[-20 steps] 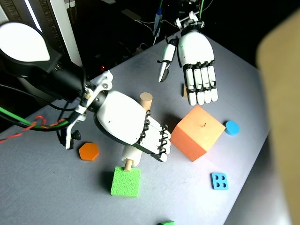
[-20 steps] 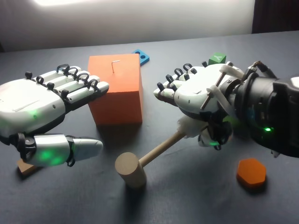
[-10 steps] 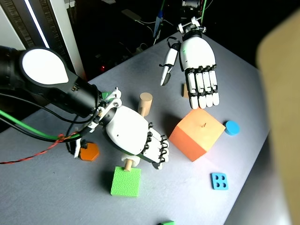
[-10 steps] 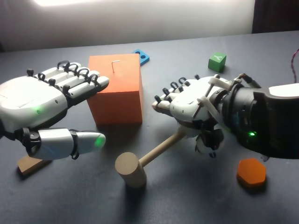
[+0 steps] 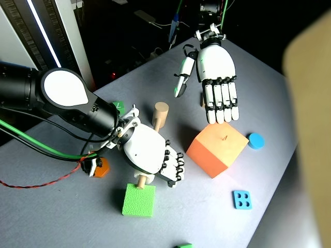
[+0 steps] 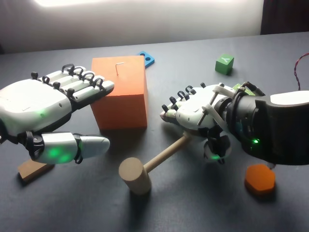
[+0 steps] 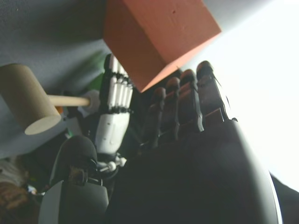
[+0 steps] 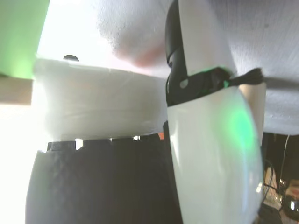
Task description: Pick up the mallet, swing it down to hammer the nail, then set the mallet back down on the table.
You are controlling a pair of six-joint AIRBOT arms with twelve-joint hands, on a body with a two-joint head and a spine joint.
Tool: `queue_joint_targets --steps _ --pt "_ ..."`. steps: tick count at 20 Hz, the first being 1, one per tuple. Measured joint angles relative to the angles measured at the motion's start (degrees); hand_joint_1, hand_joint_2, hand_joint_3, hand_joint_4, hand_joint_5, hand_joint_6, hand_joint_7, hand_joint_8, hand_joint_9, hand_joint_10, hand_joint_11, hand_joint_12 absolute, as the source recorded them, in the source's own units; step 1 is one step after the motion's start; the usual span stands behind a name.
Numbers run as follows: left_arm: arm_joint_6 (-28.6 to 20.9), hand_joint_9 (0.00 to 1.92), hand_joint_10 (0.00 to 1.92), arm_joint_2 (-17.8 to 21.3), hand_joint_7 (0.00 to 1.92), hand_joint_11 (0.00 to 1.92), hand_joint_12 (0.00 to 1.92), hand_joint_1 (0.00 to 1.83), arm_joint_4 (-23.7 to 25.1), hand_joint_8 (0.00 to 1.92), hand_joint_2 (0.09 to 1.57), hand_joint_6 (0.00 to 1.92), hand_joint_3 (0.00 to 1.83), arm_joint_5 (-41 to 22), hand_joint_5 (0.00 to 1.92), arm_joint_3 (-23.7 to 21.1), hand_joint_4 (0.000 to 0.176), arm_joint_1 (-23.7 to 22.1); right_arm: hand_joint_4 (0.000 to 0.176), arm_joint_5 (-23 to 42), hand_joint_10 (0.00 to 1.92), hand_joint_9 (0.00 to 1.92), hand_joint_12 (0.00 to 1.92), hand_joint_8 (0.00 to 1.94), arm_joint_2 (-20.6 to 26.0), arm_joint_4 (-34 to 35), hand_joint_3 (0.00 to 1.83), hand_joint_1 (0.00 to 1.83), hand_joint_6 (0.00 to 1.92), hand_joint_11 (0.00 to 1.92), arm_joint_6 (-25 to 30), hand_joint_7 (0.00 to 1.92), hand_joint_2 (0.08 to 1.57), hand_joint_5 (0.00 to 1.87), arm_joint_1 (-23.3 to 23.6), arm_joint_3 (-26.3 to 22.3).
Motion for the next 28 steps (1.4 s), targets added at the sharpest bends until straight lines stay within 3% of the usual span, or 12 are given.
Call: queue_joint_targets --steps 7,8,9,10,11,12,13,14,15,18,21,28 --pt "-0.04 0.03 0.01 -1.01 0.05 0.02 0.01 0.0 -0.68 0.01 1.24 0.0 0.0 0.09 0.03 0.87 0.0 0.0 0.0 0.72 0.01 0.13 0.75 0.01 -0.07 -0.15 0.0 1.28 0.01 0.0 0.09 0.12 0.98 0.11 -0.13 0.24" --pt "-0.02 0.03 0.01 -1.01 0.05 0.01 0.01 0.0 -0.59 0.01 1.24 0.01 0.0 0.09 0.04 0.92 0.0 0.0 0.0 0.76 0.08 0.33 0.98 0.04 -0.07 -0.15 0.01 1.22 0.02 0.0 0.09 0.31 1.02 0.22 -0.13 0.24" --pt "-0.04 0.03 0.01 -1.01 0.05 0.01 0.01 0.0 -0.59 0.01 1.24 0.0 0.0 0.09 0.03 0.92 0.0 0.0 0.0 0.79 0.58 0.54 1.32 0.21 -0.07 -0.17 0.0 1.22 0.06 0.16 0.07 0.63 1.01 0.59 -0.13 0.24" --pt "-0.04 0.02 0.0 -1.07 0.04 0.0 0.0 0.0 -0.55 0.0 1.24 0.0 0.0 0.04 0.02 1.05 0.0 -0.02 0.0 0.76 1.16 0.48 1.59 0.8 -0.07 -0.15 0.01 1.15 0.13 0.3 0.07 0.54 1.07 0.74 -0.13 0.24" --pt "-0.09 0.03 0.01 -1.27 0.05 0.01 0.0 0.0 -0.55 0.0 1.24 0.0 0.0 0.04 0.03 1.38 0.0 -0.02 0.0 1.07 1.77 0.55 1.85 1.67 -0.07 -1.05 0.01 1.14 0.87 0.59 0.15 0.51 1.12 0.9 -0.2 0.31" --pt "-0.07 0.03 0.01 -1.44 0.06 0.0 0.0 0.0 -0.68 0.01 1.25 0.01 0.0 0.24 0.03 1.51 0.0 -0.15 0.0 1.66 1.89 0.71 1.91 1.89 -0.07 -1.55 0.01 1.12 1.05 0.79 0.13 0.62 1.13 0.92 0.26 0.55" --pt "-0.09 0.04 0.01 -1.73 0.07 0.01 0.0 0.0 -0.87 0.01 1.24 0.01 0.0 0.17 0.04 1.64 0.0 -0.2 0.0 1.88 1.91 0.81 1.92 1.93 -0.07 -2.14 0.01 1.11 1.14 0.93 0.11 0.7 1.15 0.9 0.26 0.55" --pt "-0.07 0.03 0.01 -1.77 0.06 0.0 0.0 0.0 -0.87 0.01 1.25 0.0 0.0 0.22 0.03 1.62 0.0 -0.24 0.0 2.05 1.92 0.93 1.92 1.94 -0.07 -2.51 0.01 0.96 1.72 1.09 0.04 0.84 1.2 0.71 0.26 0.55" --pt "-0.07 0.04 0.01 -1.84 0.06 0.02 0.01 0.0 -0.85 0.01 1.25 0.01 0.0 0.35 0.04 1.62 0.0 -0.24 0.0 2.12 1.92 0.99 1.92 1.94 -0.07 -2.47 0.02 0.77 1.88 1.17 0.09 0.96 1.27 0.77 0.26 0.55" --pt "-0.07 0.02 0.0 -2.38 0.04 0.0 0.0 0.0 -0.87 0.0 1.25 0.0 0.0 0.28 0.02 1.75 0.0 -0.24 0.0 2.23 1.92 1.28 1.92 1.94 -0.07 -2.4 0.01 0.55 1.92 1.34 0.11 1.27 1.36 1.12 0.26 0.55" --pt "-0.09 0.01 0.0 -2.75 0.04 0.0 0.0 0.0 -0.85 0.0 1.25 0.0 0.0 0.31 0.02 2.1 0.0 -0.24 0.0 2.27 1.92 1.58 1.92 1.94 0.11 -2.75 0.02 0.41 1.92 1.65 -0.02 1.52 1.55 1.24 0.5 0.2" --pt "-0.09 0.0 0.0 -2.8 0.03 0.0 0.0 0.0 -0.72 0.0 1.26 0.0 0.0 0.74 0.01 2.1 0.0 -0.24 0.0 0.2 1.92 1.6 1.92 1.94 5.18 -0.22 0.07 0.43 1.92 1.69 -1.64 1.51 1.57 1.21 0.46 -7.78"
